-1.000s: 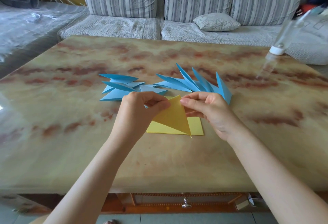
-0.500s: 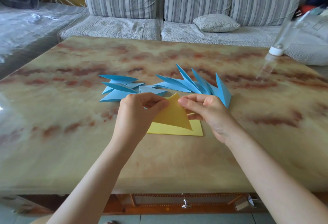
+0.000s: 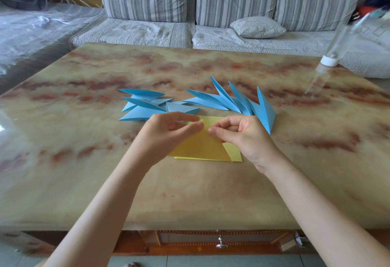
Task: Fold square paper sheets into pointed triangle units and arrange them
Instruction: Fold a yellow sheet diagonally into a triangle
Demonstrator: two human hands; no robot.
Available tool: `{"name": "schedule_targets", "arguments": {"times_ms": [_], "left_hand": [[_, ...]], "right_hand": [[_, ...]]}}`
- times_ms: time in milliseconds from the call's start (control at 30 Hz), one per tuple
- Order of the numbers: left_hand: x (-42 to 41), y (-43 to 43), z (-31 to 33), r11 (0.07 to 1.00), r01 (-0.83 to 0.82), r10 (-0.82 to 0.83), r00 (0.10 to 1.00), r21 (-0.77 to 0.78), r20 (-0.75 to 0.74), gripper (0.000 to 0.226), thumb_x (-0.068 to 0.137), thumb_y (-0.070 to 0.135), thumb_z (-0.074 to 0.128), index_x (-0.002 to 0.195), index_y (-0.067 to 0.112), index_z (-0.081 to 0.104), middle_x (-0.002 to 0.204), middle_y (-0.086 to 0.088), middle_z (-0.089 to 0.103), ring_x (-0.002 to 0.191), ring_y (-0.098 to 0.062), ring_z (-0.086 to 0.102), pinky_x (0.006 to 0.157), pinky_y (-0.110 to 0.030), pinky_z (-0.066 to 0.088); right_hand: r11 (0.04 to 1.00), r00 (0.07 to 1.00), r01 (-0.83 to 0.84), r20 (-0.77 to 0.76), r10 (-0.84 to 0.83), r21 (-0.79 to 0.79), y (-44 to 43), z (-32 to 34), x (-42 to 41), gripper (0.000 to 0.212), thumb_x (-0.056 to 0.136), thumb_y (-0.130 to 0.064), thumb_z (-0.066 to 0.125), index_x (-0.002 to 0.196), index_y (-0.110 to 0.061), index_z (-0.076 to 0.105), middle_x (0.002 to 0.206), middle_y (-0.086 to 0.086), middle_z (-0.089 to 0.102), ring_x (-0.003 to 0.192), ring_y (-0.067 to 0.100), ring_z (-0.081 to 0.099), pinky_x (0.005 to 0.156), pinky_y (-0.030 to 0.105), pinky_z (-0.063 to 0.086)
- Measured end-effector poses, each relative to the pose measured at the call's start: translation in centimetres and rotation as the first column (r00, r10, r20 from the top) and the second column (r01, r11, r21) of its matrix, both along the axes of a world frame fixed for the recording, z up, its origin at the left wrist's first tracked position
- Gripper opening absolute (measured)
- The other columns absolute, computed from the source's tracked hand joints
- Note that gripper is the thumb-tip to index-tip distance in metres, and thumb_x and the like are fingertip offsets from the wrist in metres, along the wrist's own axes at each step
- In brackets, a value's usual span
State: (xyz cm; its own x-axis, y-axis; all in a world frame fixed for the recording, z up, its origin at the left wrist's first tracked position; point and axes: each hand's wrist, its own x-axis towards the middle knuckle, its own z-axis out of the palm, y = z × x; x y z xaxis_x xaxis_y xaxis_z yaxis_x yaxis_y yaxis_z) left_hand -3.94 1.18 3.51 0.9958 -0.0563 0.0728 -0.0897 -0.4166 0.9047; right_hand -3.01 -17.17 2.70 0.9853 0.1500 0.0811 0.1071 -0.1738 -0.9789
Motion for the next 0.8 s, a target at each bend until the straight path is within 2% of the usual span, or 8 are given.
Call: {"name": "schedule_targets", "arguments": {"times_ms": [67,167,333,567,633,733,800], "left_hand": [[0.0,-0.4,-0.1,1.000,-0.025,0.025,0.999,-0.012,0.040,0.008,0.075,0.044,0.073,0.076,0.037,0.072,0.075,0.016,0.072,0.069,0.009,0.061,0.064,-0.008,0.043],[0.0,-0.9,-0.2,0.995,-0.089,0.093,0.991,-0.046,0.096,0.010,0.076,0.031,0.077,0.069,0.027,0.071,0.065,0.013,0.068,0.058,0.008,0.055,0.057,-0.004,0.038],[-0.3,-0.9,-0.1,0.991,-0.135,0.137,0.961,-0.027,0.240,0.012,0.077,0.024,0.076,0.067,0.024,0.071,0.055,0.020,0.061,0.058,0.005,0.054,0.057,-0.005,0.036],[0.0,-0.7,-0.5,0.976,-0.216,0.209,0.943,0.000,0.260,0.017,0.077,0.025,0.075,0.064,0.030,0.067,0.058,0.018,0.061,0.059,0.005,0.054,0.057,-0.008,0.038],[0.0,-0.9,-0.5,0.969,-0.249,0.239,0.937,0.007,0.256,0.017,0.078,0.025,0.074,0.065,0.032,0.066,0.061,0.016,0.061,0.060,0.007,0.054,0.057,-0.007,0.037],[0.2,-0.9,-0.5,0.960,-0.281,0.267,0.932,0.023,0.247,0.018,0.079,0.027,0.073,0.066,0.035,0.064,0.063,0.017,0.061,0.061,0.008,0.053,0.055,-0.006,0.036],[0.3,-0.8,-0.5,0.957,-0.290,0.275,0.930,0.028,0.245,0.018,0.080,0.028,0.073,0.066,0.035,0.064,0.064,0.017,0.061,0.062,0.008,0.053,0.055,-0.006,0.035]], "right_hand": [[0.999,0.999,-0.032,0.006,0.033,-0.023,0.3,-0.1,-0.2,0.007,0.080,-0.006,0.074,0.077,-0.012,0.071,0.069,-0.004,0.070,0.067,0.004,0.064,0.070,0.014,0.050],[0.999,0.999,-0.049,0.012,0.049,-0.018,0.5,-0.1,-0.3,0.008,0.080,-0.006,0.073,0.077,-0.013,0.071,0.068,-0.006,0.070,0.067,0.004,0.065,0.069,0.013,0.049],[0.998,0.998,-0.060,-0.033,0.059,-0.008,0.5,0.0,-0.1,0.002,0.080,-0.012,0.074,0.081,-0.012,0.073,0.073,-0.003,0.071,0.070,0.006,0.063,0.067,0.016,0.050],[0.985,0.998,-0.069,-0.024,0.066,-0.158,-0.1,-0.3,-0.1,0.014,0.080,-0.023,0.075,0.083,-0.010,0.075,0.083,0.020,0.072,0.070,0.017,0.059,0.074,0.029,0.049],[0.979,0.998,-0.069,-0.016,0.067,-0.194,-0.3,-0.3,-0.2,0.014,0.080,-0.025,0.075,0.081,-0.011,0.075,0.072,0.013,0.071,0.065,0.012,0.056,0.070,0.026,0.046],[0.965,0.998,-0.053,0.018,0.060,-0.256,-0.5,-0.3,-0.5,0.016,0.083,-0.027,0.073,0.077,-0.012,0.073,0.050,-0.012,0.057,0.051,0.001,0.043,0.055,0.016,0.033],[0.951,0.998,-0.042,0.040,0.057,-0.307,-0.5,-0.4,-0.7,0.023,0.085,-0.033,0.070,0.075,-0.012,0.072,0.048,-0.014,0.056,0.048,0.001,0.039,0.051,0.016,0.029]]}}
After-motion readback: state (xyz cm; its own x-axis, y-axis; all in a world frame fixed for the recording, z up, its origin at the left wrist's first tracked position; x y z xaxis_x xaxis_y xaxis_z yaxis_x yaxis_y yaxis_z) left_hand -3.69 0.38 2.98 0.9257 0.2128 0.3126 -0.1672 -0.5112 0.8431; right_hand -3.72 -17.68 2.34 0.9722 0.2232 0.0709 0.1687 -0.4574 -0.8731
